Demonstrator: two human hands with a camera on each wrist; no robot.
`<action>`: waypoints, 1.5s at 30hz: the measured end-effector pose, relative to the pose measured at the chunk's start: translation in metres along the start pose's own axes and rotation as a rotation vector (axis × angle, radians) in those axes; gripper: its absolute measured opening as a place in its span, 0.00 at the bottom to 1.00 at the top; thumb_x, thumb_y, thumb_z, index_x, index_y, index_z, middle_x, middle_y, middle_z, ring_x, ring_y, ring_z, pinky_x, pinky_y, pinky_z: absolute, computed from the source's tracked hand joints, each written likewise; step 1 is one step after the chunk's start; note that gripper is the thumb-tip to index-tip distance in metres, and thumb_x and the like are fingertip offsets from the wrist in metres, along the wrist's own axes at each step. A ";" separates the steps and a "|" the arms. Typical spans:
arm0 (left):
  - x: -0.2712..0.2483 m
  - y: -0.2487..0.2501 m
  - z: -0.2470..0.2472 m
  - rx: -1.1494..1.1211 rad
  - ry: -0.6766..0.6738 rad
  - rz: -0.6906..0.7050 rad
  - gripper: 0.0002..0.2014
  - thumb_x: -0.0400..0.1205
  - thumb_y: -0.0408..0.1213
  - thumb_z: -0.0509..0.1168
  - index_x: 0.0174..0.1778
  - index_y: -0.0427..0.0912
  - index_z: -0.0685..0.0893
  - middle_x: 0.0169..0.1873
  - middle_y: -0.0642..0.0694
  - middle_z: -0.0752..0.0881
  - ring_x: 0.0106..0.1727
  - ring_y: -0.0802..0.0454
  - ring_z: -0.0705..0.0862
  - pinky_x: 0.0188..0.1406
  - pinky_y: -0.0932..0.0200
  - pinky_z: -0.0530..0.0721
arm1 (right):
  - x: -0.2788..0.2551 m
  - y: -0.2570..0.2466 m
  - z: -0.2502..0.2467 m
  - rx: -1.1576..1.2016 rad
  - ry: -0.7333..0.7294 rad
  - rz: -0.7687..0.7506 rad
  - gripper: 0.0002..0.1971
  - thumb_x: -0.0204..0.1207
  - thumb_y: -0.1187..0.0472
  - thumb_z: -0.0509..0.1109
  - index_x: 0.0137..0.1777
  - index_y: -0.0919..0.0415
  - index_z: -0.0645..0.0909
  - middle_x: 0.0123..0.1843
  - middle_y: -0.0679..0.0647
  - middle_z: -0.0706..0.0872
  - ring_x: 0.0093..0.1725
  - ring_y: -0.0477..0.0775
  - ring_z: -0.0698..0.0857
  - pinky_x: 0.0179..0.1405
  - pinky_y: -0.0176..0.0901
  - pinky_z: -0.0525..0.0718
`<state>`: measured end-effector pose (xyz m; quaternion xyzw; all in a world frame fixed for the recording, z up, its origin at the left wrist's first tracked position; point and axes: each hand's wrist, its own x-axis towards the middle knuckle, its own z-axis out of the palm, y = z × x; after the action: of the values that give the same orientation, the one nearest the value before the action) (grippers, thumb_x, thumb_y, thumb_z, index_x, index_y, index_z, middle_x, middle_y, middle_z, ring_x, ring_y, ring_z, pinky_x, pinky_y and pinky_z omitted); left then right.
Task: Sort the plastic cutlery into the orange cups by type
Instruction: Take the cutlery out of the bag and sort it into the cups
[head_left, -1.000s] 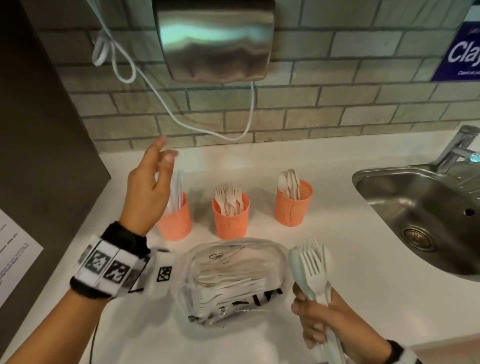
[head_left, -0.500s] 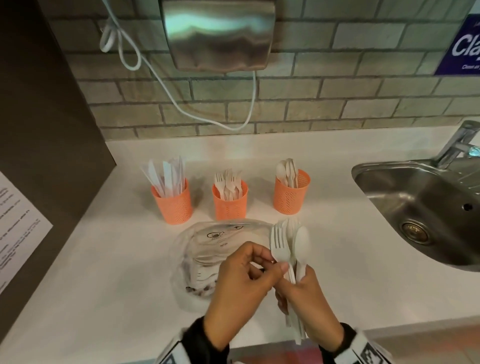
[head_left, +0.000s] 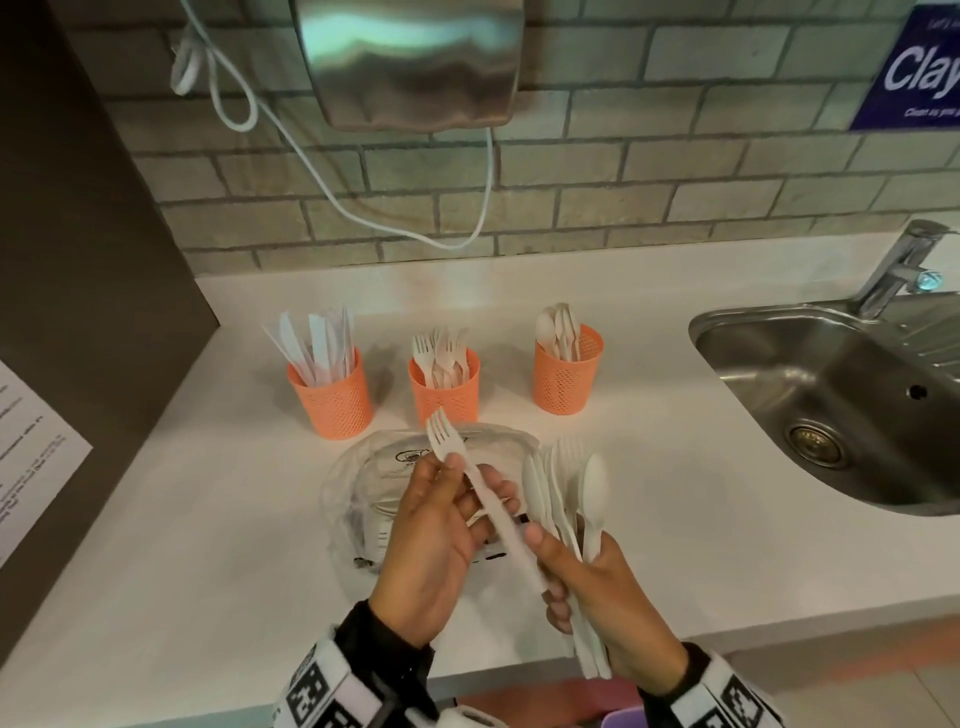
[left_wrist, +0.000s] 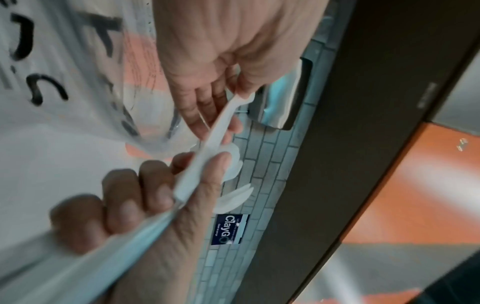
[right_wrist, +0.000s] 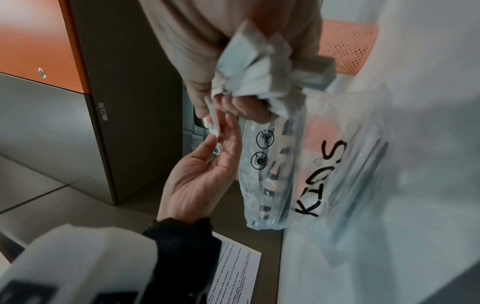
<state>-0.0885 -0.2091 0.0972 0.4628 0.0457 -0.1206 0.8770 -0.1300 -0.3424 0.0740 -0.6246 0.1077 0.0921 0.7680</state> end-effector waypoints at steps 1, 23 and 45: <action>0.001 0.002 -0.001 -0.040 0.022 -0.008 0.08 0.86 0.37 0.52 0.43 0.42 0.73 0.26 0.46 0.81 0.27 0.53 0.82 0.30 0.61 0.83 | -0.001 0.000 -0.001 0.007 -0.011 0.001 0.14 0.60 0.48 0.73 0.33 0.58 0.77 0.18 0.50 0.70 0.15 0.47 0.67 0.14 0.33 0.67; -0.001 -0.002 -0.007 0.748 -0.170 0.293 0.13 0.68 0.39 0.78 0.46 0.44 0.86 0.32 0.49 0.74 0.23 0.67 0.74 0.27 0.73 0.73 | -0.007 0.007 -0.011 -0.281 -0.036 -0.108 0.05 0.74 0.61 0.71 0.39 0.52 0.79 0.16 0.46 0.75 0.17 0.40 0.70 0.17 0.31 0.68; -0.013 -0.039 0.007 0.384 -0.181 0.090 0.07 0.79 0.21 0.60 0.48 0.34 0.81 0.22 0.56 0.84 0.15 0.69 0.76 0.18 0.82 0.68 | -0.007 0.016 -0.027 -1.164 0.271 -0.626 0.54 0.58 0.62 0.72 0.81 0.46 0.45 0.39 0.55 0.87 0.24 0.52 0.83 0.17 0.29 0.72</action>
<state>-0.1106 -0.2335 0.0724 0.6101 -0.0779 -0.1289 0.7779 -0.1430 -0.3651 0.0554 -0.9444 -0.0502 -0.1707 0.2765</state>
